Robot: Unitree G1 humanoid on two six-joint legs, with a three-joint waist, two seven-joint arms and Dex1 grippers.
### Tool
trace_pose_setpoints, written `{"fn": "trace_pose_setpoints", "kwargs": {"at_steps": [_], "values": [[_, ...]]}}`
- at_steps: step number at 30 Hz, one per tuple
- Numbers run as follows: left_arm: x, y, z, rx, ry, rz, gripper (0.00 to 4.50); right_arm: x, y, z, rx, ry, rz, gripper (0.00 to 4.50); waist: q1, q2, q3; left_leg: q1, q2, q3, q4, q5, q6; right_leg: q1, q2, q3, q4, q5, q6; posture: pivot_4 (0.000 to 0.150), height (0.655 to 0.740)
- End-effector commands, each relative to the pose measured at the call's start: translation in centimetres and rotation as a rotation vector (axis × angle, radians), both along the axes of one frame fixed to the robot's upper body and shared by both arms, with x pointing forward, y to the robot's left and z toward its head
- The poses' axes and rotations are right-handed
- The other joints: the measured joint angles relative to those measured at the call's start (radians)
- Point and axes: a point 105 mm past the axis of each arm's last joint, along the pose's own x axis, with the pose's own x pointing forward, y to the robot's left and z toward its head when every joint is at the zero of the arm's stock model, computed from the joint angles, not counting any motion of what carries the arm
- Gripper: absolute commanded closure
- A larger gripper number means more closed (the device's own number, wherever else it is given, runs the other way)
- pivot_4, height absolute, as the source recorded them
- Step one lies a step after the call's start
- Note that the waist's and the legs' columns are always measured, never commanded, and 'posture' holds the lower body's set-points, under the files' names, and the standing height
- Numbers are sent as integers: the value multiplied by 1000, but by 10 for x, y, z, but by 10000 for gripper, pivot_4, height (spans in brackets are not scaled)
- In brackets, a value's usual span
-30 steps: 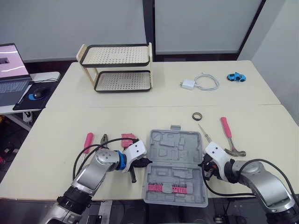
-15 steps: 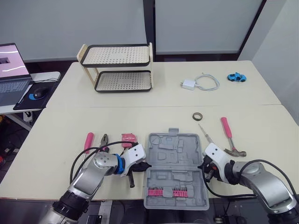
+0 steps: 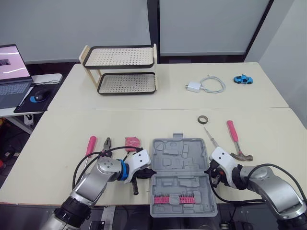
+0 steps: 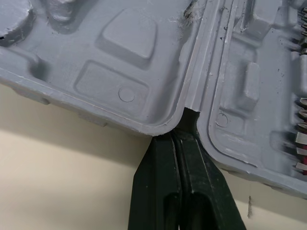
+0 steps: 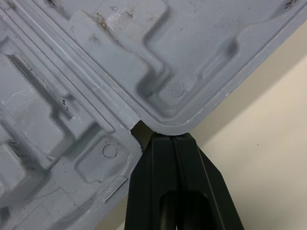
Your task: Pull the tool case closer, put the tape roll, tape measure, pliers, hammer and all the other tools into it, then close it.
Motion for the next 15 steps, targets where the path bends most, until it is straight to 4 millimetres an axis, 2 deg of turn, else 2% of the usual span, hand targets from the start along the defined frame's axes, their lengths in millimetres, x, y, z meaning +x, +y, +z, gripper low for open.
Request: {"fn": "trace_pose_setpoints", "kwargs": {"at_steps": [1, 15], "values": [[-12, -16, 4, -44, 14, -76, 44865, -3, 15, 10, 56, -26, 65, 45000, 0, 0, 0, 0, 0, 0, 0, 0, 0, 0, 0, 0, 0, 0, 0, 1500, 7400], [-14, -13, 3, -33, 20, -79, 44865, -11, 18, 6, 60, 2, 82, 45000, 0, 0, 0, 0, 0, 0, 0, 0, 0, 0, 0, 0, 0, 0, 0, 1500, 7400]]}}
